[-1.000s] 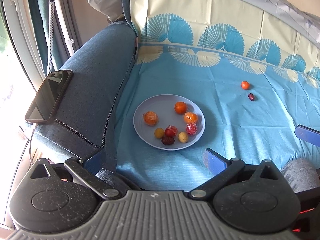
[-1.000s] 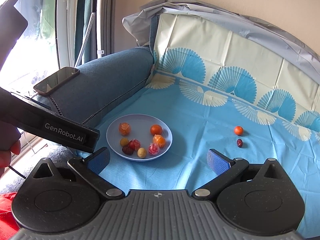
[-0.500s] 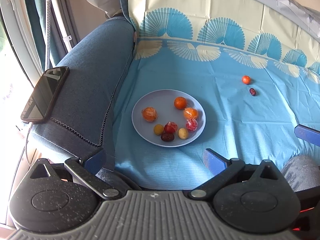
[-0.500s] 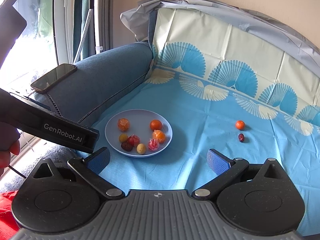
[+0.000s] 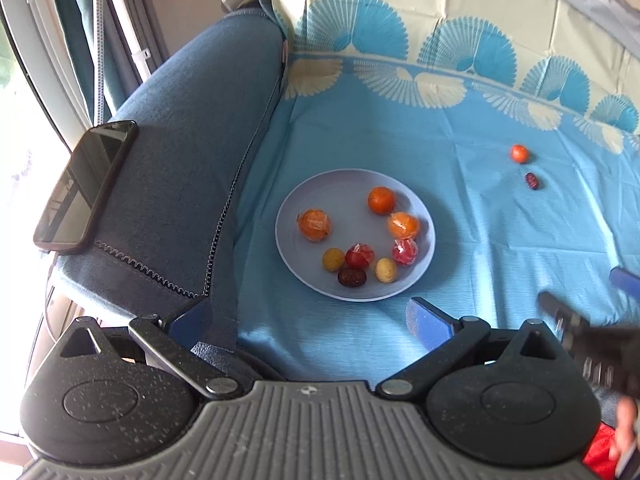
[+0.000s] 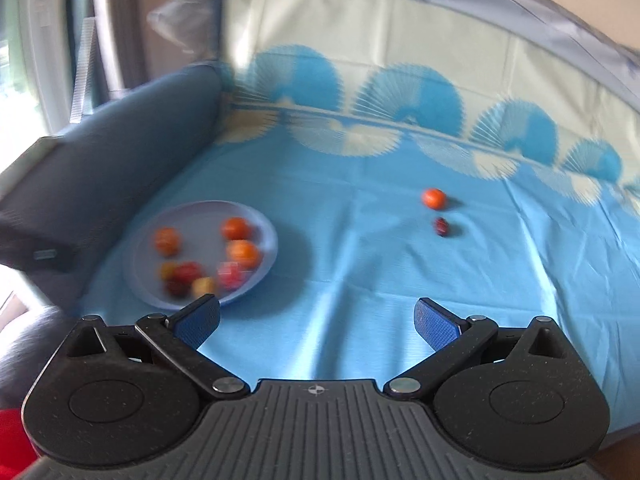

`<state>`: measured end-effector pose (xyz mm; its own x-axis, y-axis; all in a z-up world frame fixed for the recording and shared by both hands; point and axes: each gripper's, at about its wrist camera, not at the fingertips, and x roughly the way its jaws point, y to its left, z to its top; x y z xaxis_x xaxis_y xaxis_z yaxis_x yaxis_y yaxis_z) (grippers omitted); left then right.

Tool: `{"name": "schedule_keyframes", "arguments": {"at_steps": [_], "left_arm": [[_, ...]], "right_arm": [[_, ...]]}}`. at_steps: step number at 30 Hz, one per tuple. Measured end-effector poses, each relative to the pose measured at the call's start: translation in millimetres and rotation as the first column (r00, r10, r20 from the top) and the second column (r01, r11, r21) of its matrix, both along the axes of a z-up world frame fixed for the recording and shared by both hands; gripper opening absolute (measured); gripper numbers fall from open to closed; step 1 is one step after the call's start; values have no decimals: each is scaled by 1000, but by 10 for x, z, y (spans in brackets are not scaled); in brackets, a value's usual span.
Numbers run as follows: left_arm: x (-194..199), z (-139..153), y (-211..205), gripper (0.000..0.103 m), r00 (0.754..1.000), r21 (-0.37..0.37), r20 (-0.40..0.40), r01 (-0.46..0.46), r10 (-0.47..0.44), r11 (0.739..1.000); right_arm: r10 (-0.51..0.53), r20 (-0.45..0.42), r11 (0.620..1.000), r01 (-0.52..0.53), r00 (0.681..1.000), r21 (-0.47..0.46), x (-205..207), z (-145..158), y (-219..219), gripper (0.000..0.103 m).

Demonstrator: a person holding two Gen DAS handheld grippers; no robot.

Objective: Organize fruits
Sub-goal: 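Grasp the mandarin with the left gripper while the right grasps the dark date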

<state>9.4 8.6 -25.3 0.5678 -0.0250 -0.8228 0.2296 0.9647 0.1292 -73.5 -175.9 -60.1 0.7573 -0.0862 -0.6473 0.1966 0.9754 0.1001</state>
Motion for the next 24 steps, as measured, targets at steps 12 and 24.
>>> {"name": "schedule_keyframes", "arguments": {"at_steps": [12,24], "left_arm": [[662,-337,-659,103,991,119,-137,16,0,993],[1640,-763,-2432,103,982,42,-12,187,-187,981]], "right_arm": [[-351,37,936,352,936,-26,1462,-1355,-1559,102],[-446,59,894,448,893,-24,1740,-1645,-2124,21]]}}
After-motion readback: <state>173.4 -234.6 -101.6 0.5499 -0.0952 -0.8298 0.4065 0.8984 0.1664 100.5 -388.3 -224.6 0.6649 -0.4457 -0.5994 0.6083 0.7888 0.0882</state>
